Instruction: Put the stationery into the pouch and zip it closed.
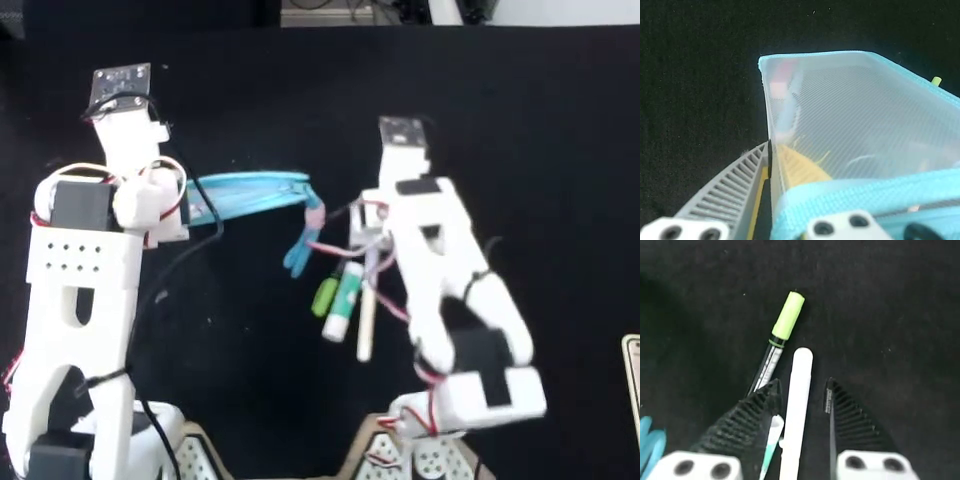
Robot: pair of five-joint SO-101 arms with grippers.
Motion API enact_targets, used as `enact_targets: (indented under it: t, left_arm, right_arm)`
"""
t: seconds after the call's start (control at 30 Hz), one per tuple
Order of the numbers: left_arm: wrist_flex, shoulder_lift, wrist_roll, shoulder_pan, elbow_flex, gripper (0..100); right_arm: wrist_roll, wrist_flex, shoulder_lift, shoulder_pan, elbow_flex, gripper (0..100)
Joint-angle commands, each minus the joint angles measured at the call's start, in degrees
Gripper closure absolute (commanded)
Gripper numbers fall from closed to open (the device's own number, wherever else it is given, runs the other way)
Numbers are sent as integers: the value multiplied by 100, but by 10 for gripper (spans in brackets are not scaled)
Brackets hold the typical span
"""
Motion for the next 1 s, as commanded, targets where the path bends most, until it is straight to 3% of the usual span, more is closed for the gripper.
enact_targets:
  t: [0.0,0.33,0.5,0.67,0.8,0.97]
  left_arm:
    - [26,18,53,4,268,970]
    - [35,18,53,4,268,970]
    - [44,18,53,4,268,970]
    - [44,18,53,4,268,970]
    - [44,18,53,4,268,970]
    - [44,18,53,4,268,970]
  right_arm:
    - [-53,193,505,114,-787,858]
    - [18,967,1798,202,-1798,890]
    - [484,1073,2123,202,-1982,992]
    - [844,1820,2079,431,-2510,988]
    - [1741,2673,1930,818,-3442,988]
    - [3798,2831,2044,1152,-3890,986]
